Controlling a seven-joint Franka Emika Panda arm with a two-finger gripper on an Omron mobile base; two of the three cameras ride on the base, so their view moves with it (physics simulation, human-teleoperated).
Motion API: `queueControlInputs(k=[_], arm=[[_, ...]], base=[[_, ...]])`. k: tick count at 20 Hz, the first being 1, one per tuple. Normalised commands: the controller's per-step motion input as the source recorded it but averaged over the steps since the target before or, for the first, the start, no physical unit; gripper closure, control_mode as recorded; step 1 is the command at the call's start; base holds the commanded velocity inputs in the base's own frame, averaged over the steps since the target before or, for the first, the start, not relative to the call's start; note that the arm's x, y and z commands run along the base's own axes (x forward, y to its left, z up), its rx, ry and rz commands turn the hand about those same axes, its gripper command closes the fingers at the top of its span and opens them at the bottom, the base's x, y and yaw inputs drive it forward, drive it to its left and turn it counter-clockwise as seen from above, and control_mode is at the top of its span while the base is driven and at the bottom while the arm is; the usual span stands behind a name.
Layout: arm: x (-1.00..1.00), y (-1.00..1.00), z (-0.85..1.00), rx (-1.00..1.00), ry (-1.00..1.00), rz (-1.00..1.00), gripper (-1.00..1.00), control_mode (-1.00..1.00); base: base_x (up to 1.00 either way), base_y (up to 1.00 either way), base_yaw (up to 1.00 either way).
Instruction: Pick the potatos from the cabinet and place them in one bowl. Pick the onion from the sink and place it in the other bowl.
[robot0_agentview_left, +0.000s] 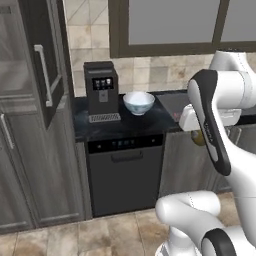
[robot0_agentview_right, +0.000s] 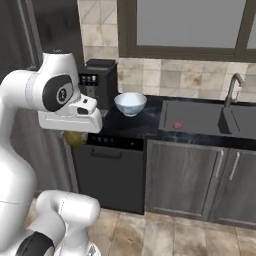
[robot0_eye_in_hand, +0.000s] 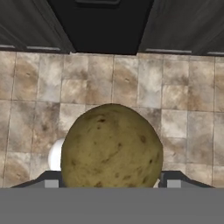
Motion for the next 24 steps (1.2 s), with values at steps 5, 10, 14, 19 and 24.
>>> queueControlInputs(k=[5,10,14,19,24], arm=[[0.0,0.0,0.0,0.0,0.0,0.0,1.0,1.0],[0.0,0.0,0.0,0.0,0.0,0.0,1.0,1.0],[0.0,0.0,0.0,0.0,0.0,0.0,1.0,1.0],[0.0,0.0,0.0,0.0,0.0,0.0,1.0,1.0],[0.0,0.0,0.0,0.0,0.0,0.0,1.0,1.0]], base=[[0.41,-0.41,0.02],[0.33,-0.51,0.0],[0.42,-0.15,0.0],[0.68,0.0,0.0],[0.69,0.0,0.0]])
